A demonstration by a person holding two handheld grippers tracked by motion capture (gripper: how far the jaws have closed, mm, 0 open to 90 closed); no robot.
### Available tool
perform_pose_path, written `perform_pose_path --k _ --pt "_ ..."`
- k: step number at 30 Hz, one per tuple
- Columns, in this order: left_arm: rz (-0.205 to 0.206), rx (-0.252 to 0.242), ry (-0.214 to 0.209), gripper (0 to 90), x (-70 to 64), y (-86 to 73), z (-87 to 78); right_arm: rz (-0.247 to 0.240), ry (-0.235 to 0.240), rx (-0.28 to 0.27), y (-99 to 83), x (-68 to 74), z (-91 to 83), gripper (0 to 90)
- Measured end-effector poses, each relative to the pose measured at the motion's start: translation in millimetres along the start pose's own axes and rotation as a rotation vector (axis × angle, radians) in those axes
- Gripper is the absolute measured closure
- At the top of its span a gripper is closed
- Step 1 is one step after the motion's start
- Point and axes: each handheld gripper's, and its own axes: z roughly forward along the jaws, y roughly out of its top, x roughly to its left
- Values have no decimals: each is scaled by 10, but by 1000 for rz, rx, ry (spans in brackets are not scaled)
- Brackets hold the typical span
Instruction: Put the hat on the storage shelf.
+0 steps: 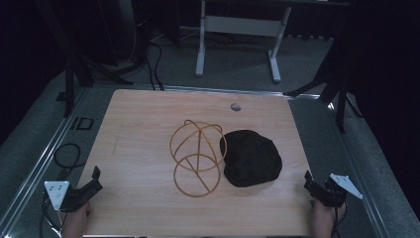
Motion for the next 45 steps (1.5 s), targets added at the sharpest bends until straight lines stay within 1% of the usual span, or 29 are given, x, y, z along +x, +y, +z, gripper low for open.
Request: perform_pose_path --k 2,5,7,8,9,10,11,13,16,19,20,25,27,28,30,31,32,34,35,37,39,40,41,43,44,45 --pt "0 -1 1 5 -2 0 0 7 7 15 2 -6 4 132" --pt "1 1 4 6 -5 1 3 12 28 18 2 -19 2 132" --pt "2 -1 3 5 -6 0 5 -10 25 10 -1 -4 -4 131" --pt "4 0 3 5 -6 1 6 -26 23 16 1 13 0 129" --pt "4 0 3 5 -6 1 6 -26 23 16 1 13 0 129" --pt "3 0 3 5 -7 1 7 -51 25 34 26 38 2 128" --pt "2 -2 3 5 -7 0 7 -51 25 34 26 38 2 128" --pt "-1 -1 4 5 -5 1 9 -44 42 32 72 52 -19 128" --pt "0 0 2 5 -1 1 8 -64 62 36 179 95 -67 128" --pt "-2 -2 1 5 1 0 4 -61 102 30 332 152 -142 128" --pt "-3 -3 0 5 1 0 3 -59 113 24 387 181 -173 128" --pt "-5 -1 -1 5 4 1 5 -85 177 3 678 365 -320 127" --pt "-7 -1 0 5 5 2 5 -92 213 -1 794 460 -374 125" --pt "-7 -2 0 5 5 1 4 -97 219 -8 829 493 -390 125" --pt "-6 -3 0 5 4 0 3 -102 258 -23 909 579 -434 124" --pt "-6 -4 1 5 3 0 3 -111 264 -28 944 626 -451 124" --pt "-6 -4 1 5 3 0 4 -119 281 -34 974 672 -468 124" --pt "-6 -5 2 5 3 0 3 -127 310 -56 1021 765 -506 122" --pt "-6 -4 2 5 3 0 3 -131 337 -65 1047 821 -528 117" --pt "-6 -5 1 5 4 0 3 -136 360 -75 1075 901 -554 116" --pt "-6 -5 1 5 4 0 3 -167 382 -65 1104 1005 -570 109" --pt "-6 -5 0 5 4 0 2 -180 390 -72 1109 1053 -583 109" --pt "-5 -5 -1 5 4 -1 2 -196 410 -81 1110 1098 -594 109" --pt "-4 -5 -1 5 4 -1 1 -235 411 -89 1109 1198 -603 109" --pt "-4 -6 -2 5 3 -1 1 -254 422 -86 1102 1243 -598 109" --pt "-4 -6 -3 5 3 -1 0 -265 422 -76 1091 1293 -587 109"
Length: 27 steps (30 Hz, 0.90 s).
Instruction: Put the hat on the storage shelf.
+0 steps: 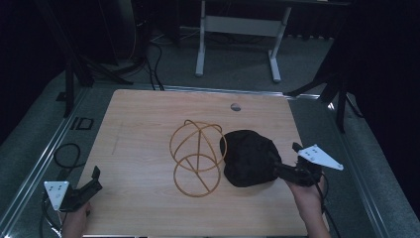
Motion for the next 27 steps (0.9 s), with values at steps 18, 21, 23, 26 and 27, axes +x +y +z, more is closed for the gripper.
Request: perform_pose_path --k 18,21,23,26,27 --pt "2 2 -10 5 0 0 1 -13 24 157 -336 244 555 163" --pt "5 1 -11 5 -2 0 1 -15 13 183 -399 259 608 244" --pt "5 3 -12 5 -2 0 1 -16 12 197 -426 259 631 314" --pt "5 2 -13 5 -3 0 1 -19 -1 213 -459 255 657 437" --pt "5 2 -13 5 -3 0 1 -15 -5 216 -468 251 664 498"
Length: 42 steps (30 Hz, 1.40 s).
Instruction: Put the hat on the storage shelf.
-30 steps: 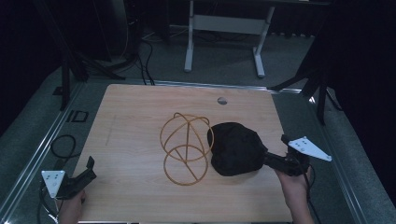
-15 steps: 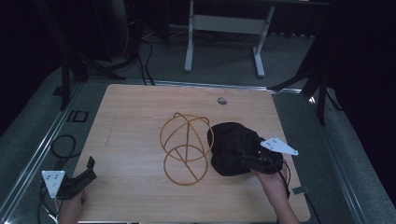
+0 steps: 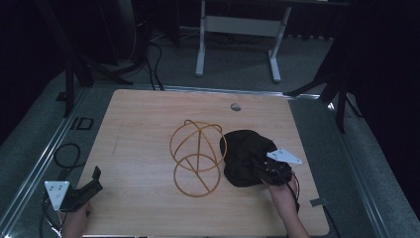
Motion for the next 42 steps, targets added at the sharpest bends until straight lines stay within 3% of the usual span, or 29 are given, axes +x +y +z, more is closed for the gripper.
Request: perform_pose_path --k 6,14,24,42 --pt "0 1 -1 5 -1 0 1 26 -20 1 -38 -20 39 691" --pt "0 1 -2 5 -1 0 1 3 -35 3 -64 -13 70 854" --pt "-2 2 0 5 1 1 2 0 -58 -42 -4 -35 -10 873" --pt "-4 2 3 5 3 1 1 23 -83 -200 299 -98 -366 874"
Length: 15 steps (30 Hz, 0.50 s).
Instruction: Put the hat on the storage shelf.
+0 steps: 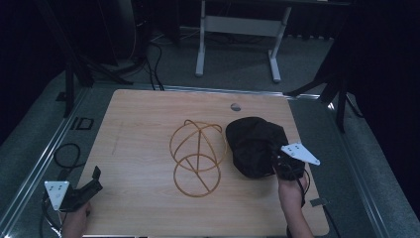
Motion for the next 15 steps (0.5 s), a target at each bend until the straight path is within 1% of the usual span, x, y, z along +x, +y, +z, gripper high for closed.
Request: perform_pose_path --k 7,11,12,15 --pt "0 0 0 5 0 0 0 1 2 -73 204 -8 -165 874" --pt "-1 -1 0 5 0 0 0 -4 -1 -108 326 -11 -248 874" --pt "-1 -1 0 5 0 0 0 -4 -1 -108 326 -11 -248 874" --pt "-1 0 0 5 0 0 0 -12 -5 -138 447 -11 -327 874"
